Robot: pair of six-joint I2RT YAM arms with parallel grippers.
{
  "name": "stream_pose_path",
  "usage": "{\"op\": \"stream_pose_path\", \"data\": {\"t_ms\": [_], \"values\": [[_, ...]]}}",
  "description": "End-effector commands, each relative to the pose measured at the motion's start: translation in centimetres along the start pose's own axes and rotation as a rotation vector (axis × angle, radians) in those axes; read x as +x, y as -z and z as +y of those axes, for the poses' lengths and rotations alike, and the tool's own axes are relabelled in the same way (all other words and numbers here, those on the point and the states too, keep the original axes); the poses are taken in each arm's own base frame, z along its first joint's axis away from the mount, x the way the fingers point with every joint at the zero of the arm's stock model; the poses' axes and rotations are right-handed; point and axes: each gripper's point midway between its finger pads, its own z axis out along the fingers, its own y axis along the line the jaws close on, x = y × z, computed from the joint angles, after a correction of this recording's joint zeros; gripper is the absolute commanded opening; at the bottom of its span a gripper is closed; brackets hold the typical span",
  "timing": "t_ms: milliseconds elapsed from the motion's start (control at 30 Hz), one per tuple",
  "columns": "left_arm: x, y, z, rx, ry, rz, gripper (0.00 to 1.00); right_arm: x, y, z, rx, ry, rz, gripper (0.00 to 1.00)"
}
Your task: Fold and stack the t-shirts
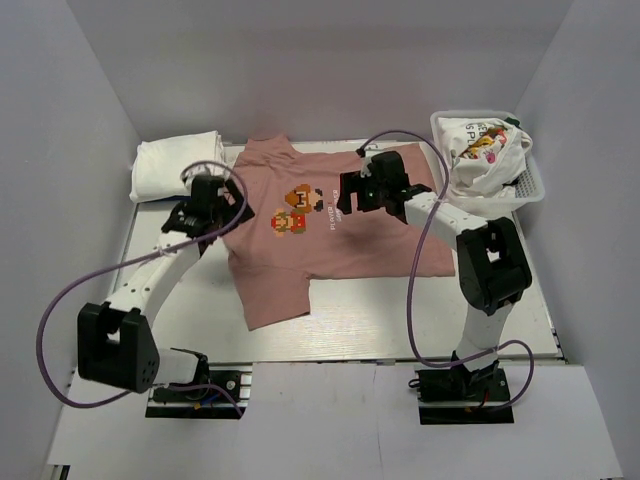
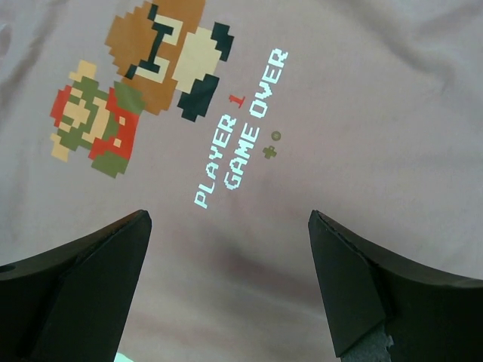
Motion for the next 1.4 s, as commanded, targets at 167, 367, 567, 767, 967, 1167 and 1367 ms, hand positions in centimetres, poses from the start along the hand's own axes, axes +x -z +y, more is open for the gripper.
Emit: {"op": "stream_pose_path", "data": {"t_ms": [167,367,567,767,967,1167,1367], "values": [[9.6,0.0,7.0,-0.153,0.142,0.118,1.00,1.9,-1.4,-2.6,0.113,-0.029,0.033,0.90],[12.1,-1.3,8.7,-0.213,0.134,0.171,0.97,2.9,-2.0,-3.0,0.120,-0.045,0.064,0.90],[10.7,-2.9,10.5,-0.300,0.180,0.098,0.89,4.4,-1.9,-4.6,0.193,-0.040,0.095,0.90],[10.1,-3.4,12.4,-0.366,0.192,0.087,0.78,5.4,-1.4,-5.8,0.242,-0.038,0.114,0.90],[10.7,-4.8,12.6,-0.327,0.181,0.118,0.71,6.1,-1.1,-6.7,0.270,-0.060,0.129,0.90],[11.8,-5.9,10.4,-0.187,0.152,0.183,0.15,7.1,-0.9,-7.6,0.302,-0.084,0.146,0.90],[10.6,-3.7,10.6,-0.254,0.182,0.198,0.00,8.4,-1.0,-8.5,0.340,-0.142,0.180,0.90]]}}
